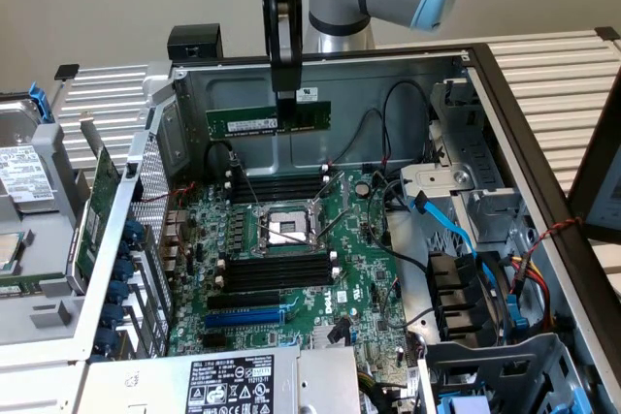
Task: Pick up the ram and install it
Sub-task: 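Insert the ram into the slot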
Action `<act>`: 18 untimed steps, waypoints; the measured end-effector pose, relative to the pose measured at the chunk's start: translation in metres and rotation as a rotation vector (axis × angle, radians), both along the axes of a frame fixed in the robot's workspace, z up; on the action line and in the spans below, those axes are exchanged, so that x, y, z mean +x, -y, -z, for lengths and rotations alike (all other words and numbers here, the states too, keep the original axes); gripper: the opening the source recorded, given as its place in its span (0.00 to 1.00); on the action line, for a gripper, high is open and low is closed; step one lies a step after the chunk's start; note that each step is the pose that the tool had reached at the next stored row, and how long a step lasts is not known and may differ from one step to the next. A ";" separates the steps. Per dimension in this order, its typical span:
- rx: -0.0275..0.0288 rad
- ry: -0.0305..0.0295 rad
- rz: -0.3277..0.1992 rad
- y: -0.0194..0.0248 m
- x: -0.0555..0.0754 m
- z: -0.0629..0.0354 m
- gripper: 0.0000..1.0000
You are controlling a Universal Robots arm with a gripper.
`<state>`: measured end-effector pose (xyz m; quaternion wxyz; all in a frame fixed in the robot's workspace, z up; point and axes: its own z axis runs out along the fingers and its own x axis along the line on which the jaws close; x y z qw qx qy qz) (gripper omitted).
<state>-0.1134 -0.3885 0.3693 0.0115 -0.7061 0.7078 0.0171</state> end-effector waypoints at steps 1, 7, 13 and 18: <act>-0.0001 -0.0001 0.000 0.0001 0.000 0.0012 0.12; -0.0046 -0.0018 0.007 0.0004 0.000 0.0082 0.12; -0.0121 -0.0019 0.010 0.0007 0.000 0.0129 0.12; -0.0161 -0.0019 0.011 0.0010 0.000 0.0152 0.12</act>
